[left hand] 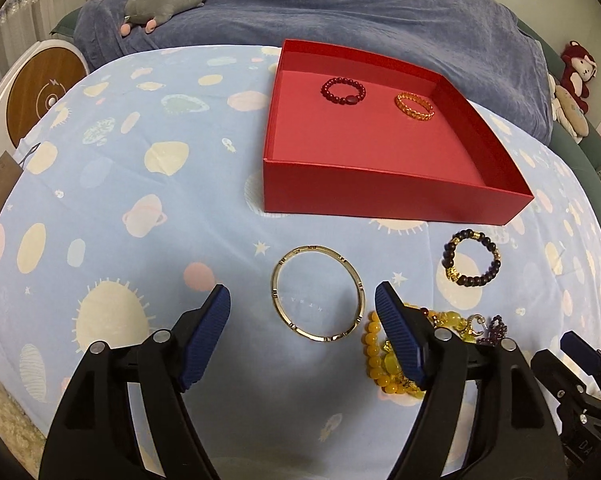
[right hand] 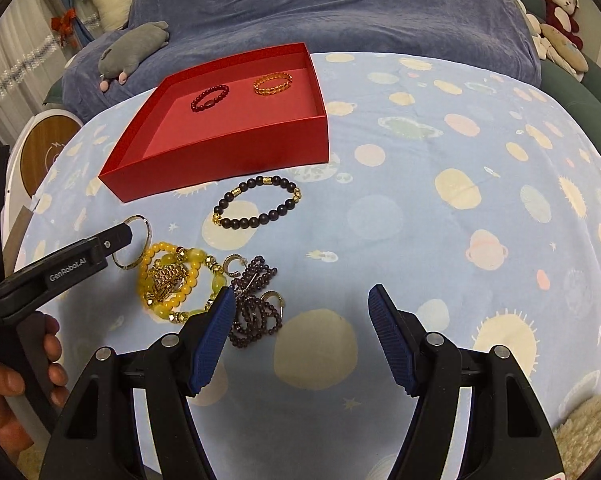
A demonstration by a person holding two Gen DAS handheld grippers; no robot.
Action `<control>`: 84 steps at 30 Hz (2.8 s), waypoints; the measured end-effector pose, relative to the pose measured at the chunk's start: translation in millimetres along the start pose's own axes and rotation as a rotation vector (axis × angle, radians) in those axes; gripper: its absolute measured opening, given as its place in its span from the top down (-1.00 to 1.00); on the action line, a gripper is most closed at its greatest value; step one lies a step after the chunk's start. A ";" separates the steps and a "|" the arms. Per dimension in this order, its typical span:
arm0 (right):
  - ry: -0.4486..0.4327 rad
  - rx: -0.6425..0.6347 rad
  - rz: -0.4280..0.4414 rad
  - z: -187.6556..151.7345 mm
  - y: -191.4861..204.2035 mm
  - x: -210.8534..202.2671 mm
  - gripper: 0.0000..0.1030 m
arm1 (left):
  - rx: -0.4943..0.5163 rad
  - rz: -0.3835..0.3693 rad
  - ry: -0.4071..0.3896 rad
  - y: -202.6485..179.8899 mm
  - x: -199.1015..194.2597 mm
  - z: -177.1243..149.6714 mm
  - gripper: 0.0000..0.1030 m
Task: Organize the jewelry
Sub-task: 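Lower left tool onto the thin gold bangle and close on it, then grasp the black-and-gold bead bracelet with right tool while left tool holds the bangle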
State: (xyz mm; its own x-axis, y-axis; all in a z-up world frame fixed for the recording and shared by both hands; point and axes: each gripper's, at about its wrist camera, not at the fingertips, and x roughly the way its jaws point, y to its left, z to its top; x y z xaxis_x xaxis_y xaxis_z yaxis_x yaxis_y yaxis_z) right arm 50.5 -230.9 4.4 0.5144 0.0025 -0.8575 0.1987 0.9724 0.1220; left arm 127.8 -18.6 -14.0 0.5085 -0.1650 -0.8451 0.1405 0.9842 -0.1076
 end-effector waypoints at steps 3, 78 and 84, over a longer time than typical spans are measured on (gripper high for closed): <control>0.005 0.002 0.004 0.4 0.6 2.2 -0.29 | -0.004 0.005 0.021 -0.8 9.0 -3.1 -0.38; 0.009 -0.013 -0.025 56.9 9.8 70.5 0.85 | 0.014 0.044 -0.038 0.8 10.2 -9.0 -0.04; -0.001 0.028 0.023 50.5 5.9 48.4 0.85 | -0.001 0.017 -0.041 2.7 -5.0 -7.8 -0.04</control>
State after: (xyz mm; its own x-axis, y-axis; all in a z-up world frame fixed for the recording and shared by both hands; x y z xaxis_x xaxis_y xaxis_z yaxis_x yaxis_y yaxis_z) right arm 118.7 -236.9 -11.2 0.5197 0.0246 -0.8540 0.2103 0.9652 0.1557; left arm 119.0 -14.7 -14.2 0.5451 -0.1510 -0.8246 0.1313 0.9869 -0.0940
